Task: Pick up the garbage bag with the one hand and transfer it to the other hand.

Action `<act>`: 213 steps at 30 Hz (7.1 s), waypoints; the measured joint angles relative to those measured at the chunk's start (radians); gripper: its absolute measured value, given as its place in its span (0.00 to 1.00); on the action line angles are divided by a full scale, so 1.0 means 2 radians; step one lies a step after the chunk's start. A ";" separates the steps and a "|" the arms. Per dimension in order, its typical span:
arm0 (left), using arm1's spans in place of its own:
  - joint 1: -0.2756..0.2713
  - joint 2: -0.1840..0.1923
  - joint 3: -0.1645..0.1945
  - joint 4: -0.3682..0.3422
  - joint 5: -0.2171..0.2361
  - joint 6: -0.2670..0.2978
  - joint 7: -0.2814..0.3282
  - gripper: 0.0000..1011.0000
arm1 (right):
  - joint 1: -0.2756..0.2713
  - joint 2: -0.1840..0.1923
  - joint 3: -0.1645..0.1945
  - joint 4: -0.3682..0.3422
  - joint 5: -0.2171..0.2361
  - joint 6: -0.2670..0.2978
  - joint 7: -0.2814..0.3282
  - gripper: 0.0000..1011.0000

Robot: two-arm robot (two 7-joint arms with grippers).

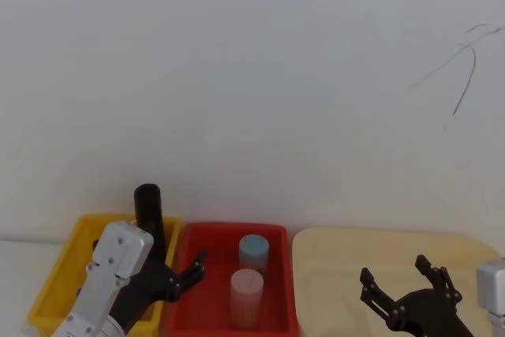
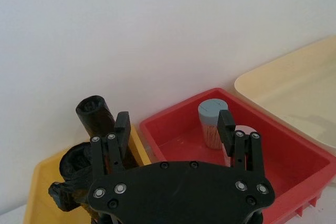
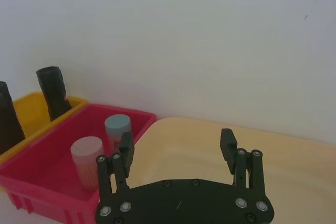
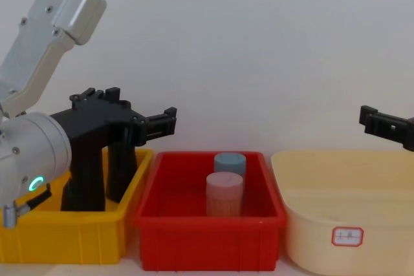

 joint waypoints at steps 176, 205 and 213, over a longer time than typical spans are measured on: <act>-0.001 0.008 -0.086 0.035 -0.052 0.147 -0.033 0.99 | 0.000 0.000 0.000 0.000 0.000 0.000 0.000 0.99; -0.056 -0.021 -0.072 0.100 -0.030 0.135 -0.051 0.99 | 0.000 0.000 0.000 0.000 0.000 0.000 0.000 0.99; -0.068 -0.027 -0.069 0.114 -0.025 0.134 -0.054 0.91 | 0.000 0.000 0.000 0.000 0.000 0.000 0.000 0.99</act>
